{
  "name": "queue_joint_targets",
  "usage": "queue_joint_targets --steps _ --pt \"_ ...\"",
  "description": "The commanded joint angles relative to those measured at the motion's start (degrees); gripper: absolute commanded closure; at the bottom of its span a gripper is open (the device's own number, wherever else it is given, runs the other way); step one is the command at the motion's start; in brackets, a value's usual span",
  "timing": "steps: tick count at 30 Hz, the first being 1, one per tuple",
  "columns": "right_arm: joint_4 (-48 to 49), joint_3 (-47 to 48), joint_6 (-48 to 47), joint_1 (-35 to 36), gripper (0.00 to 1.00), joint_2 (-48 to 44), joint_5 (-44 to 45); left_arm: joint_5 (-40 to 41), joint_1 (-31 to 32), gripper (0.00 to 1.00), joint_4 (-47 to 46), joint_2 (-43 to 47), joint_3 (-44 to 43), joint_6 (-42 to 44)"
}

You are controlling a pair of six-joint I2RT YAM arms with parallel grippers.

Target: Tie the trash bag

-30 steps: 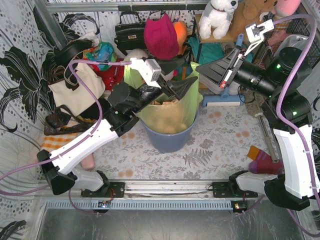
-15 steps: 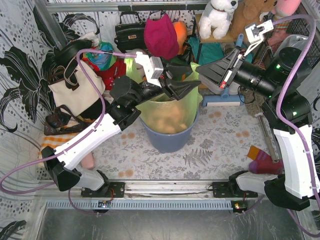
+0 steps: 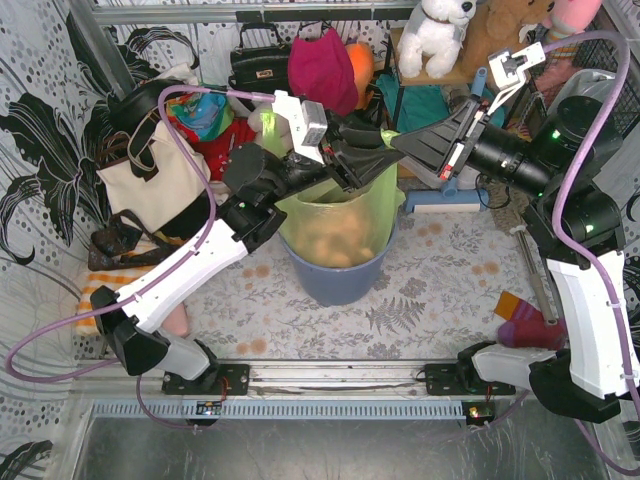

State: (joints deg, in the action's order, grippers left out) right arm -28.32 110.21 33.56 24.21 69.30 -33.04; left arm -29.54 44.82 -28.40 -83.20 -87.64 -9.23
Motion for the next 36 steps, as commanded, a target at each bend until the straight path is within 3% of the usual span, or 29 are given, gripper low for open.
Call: queue_joint_targets --steps 1,9,11,14,17,36 --pt "1.22 -0.21 -0.73 0.23 1.0 -1.18 -1.06 -0.17 -0.52 0.62 -1.52 -0.15 -1.92 -0.78" --pt "-0.68 0.75 -2.37 0.19 1.0 -1.1 1.48 -0.53 -0.52 0.95 -1.48 0.11 -2.11 -1.47" --pt "-1.45 1.47 -2.87 0.23 0.97 -0.93 2.81 -0.42 -0.52 0.96 -1.48 0.18 -1.97 -1.49" --pt "-1.74 2.63 -3.14 0.23 0.79 -0.92 4.07 -0.21 -0.52 0.96 -1.41 0.26 -1.77 -1.48" --pt "-1.74 4.06 -3.11 0.23 0.73 -0.52 4.3 -0.05 -0.52 0.97 -1.53 0.48 -1.51 -1.57" --pt "-3.12 6.21 -3.51 0.23 0.81 2.38 2.8 0.3 -0.52 0.97 -1.66 0.79 -1.39 -1.88"
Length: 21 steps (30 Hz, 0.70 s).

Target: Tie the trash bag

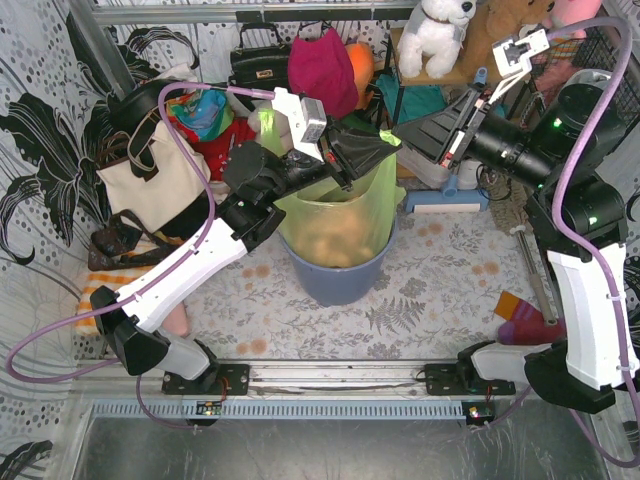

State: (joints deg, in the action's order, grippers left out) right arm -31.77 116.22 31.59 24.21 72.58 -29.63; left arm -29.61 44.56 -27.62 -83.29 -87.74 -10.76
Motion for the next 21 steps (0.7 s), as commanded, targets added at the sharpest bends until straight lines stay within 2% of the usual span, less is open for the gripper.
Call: queue_joint_targets --steps 1,3,6,11,18,21 --pt "0.23 0.05 -1.68 0.18 0.82 -0.98 -0.61 0.36 -0.26 0.97 -2.42 0.84 -1.35 -0.39" --pt "-0.1 -0.19 -2.06 0.23 0.8 -1.08 -0.27 0.4 -0.26 0.97 -2.44 0.78 -1.38 -0.48" --pt "-1.09 -0.12 -2.94 0.23 0.71 -1.2 1.03 0.41 -0.26 0.97 -2.68 0.73 -1.33 -0.56" --pt "-1.81 -0.05 -3.69 0.23 0.71 -1.22 1.68 0.34 -0.28 0.97 -2.71 0.76 -1.46 -0.75" --pt "-1.31 0.54 -3.4 0.22 1.0 -1.21 1.68 0.66 -0.26 0.97 -2.16 0.59 -1.55 -0.76" --pt "-0.34 1.38 -2.88 0.23 1.0 -1.13 1.83 0.99 -0.26 0.97 -1.9 0.67 -1.55 -0.75"
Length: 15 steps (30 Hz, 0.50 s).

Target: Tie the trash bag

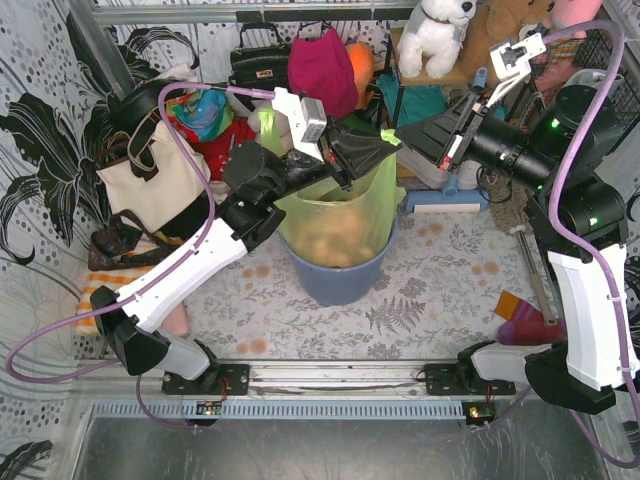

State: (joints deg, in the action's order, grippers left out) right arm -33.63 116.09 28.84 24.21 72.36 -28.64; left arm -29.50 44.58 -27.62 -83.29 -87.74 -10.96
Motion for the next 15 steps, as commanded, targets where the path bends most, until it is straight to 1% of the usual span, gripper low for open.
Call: queue_joint_targets --steps 1,4,11,15 --pt "1.99 1.71 -0.03 0.22 1.0 -0.9 0.94 0.97 -0.28 0.97 -1.85 0.65 -1.53 -0.6" --pt "3.6 2.34 0.91 0.22 1.0 -0.61 1.01 1.08 -0.28 0.96 -1.5 0.59 -1.48 -0.88" --pt "5.97 3.52 2.49 0.21 1.0 0.15 -0.13 1.6 -0.28 0.9 -0.52 0.96 -1.0 -0.82" --pt "6.09 3.08 2.84 0.23 1.0 0.11 -0.61 2.26 -0.28 0.69 -0.89 1.1 -0.87 -1.02"
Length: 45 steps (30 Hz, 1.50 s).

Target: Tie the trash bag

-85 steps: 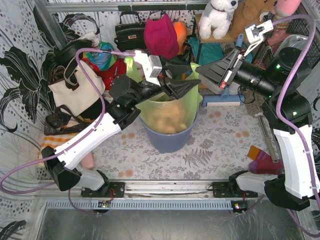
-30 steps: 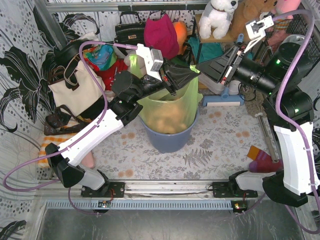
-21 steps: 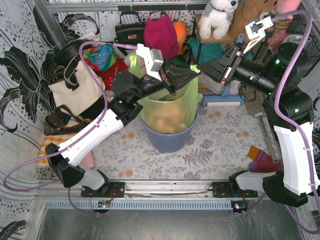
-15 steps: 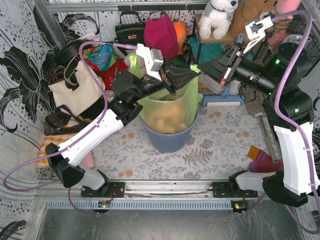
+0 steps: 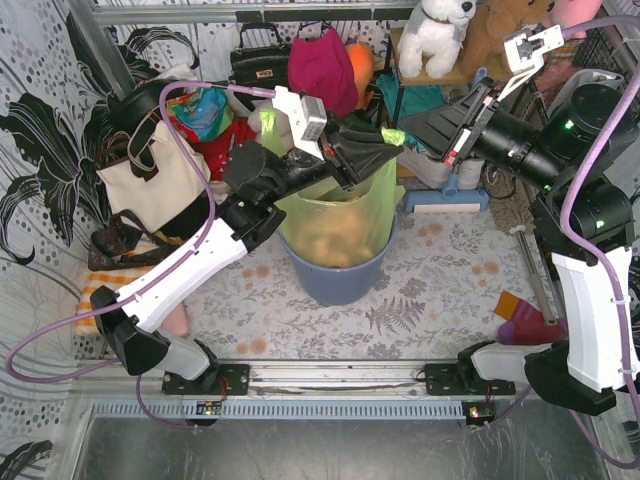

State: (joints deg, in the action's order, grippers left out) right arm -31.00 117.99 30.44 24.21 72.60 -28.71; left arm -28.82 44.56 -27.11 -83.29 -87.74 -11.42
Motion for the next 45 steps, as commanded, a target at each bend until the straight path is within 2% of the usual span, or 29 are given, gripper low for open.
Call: queue_joint_targets --steps 1,3,7,8,9,11,13,15,19,31,35,40,45 --pt "3.43 0.93 1.19 0.23 1.0 -0.21 -0.56 1.68 -0.26 0.65 -1.63 1.15 -0.96 -0.72" --pt "3.49 0.35 1.24 0.23 1.0 -0.41 -0.57 1.38 -0.26 0.66 -1.67 1.01 -1.5 -0.8" --pt "2.31 -0.26 0.03 0.23 1.0 -1.19 0.66 1.48 -0.26 0.83 -1.09 0.68 -2.41 -0.67" --pt "1.47 -0.24 -0.4 0.23 0.99 -1.41 1.51 1.54 -0.26 0.85 -0.98 0.71 -2.43 -0.63" --pt "0.73 -0.34 -0.87 0.22 0.95 -1.59 2.22 1.59 -0.26 0.84 -0.93 0.74 -2.43 -0.62" --pt "-0.41 -0.73 -1.31 0.22 0.89 -1.82 2.68 1.6 -0.26 0.75 -1.01 0.73 -2.43 -0.77" --pt "-1.05 -1.28 -1.49 0.23 0.87 -1.93 2.34 1.62 -0.26 0.73 -1.17 0.83 -2.5 -0.95" --pt "-1.54 -1.8 -1.46 0.17 0.85 -1.93 1.89 1.58 -0.26 0.76 -1.19 0.82 -2.56 -0.97" --pt "-1.99 -2.99 -1.89 0.23 0.75 -2.06 1.38 1.51 -0.3 0.81 -0.97 0.83 -2.69 -1.06" --pt "-2.8 -2.24 -2.35 0.22 0.71 -1.04 0.21 1.54 -0.26 0.84 -0.45 0.61 -2.71 -0.97" --pt "-3.93 -1.9 -3.2 0.22 0.59 -1.05 0.83 1.75 -0.26 0.84 -0.48 0.53 -2.79 -0.89" --pt "-4.56 -1.76 -3.74 0.22 0.6 -0.8 0.94 1.6 -0.26 0.84 -0.06 0.32 -3.12 -0.88" --pt "-4.38 -1.12 -3.72 0.23 0.77 -0.61 1.22 1.52 -0.26 0.84 0.04 0.33 -3.09 -0.88"
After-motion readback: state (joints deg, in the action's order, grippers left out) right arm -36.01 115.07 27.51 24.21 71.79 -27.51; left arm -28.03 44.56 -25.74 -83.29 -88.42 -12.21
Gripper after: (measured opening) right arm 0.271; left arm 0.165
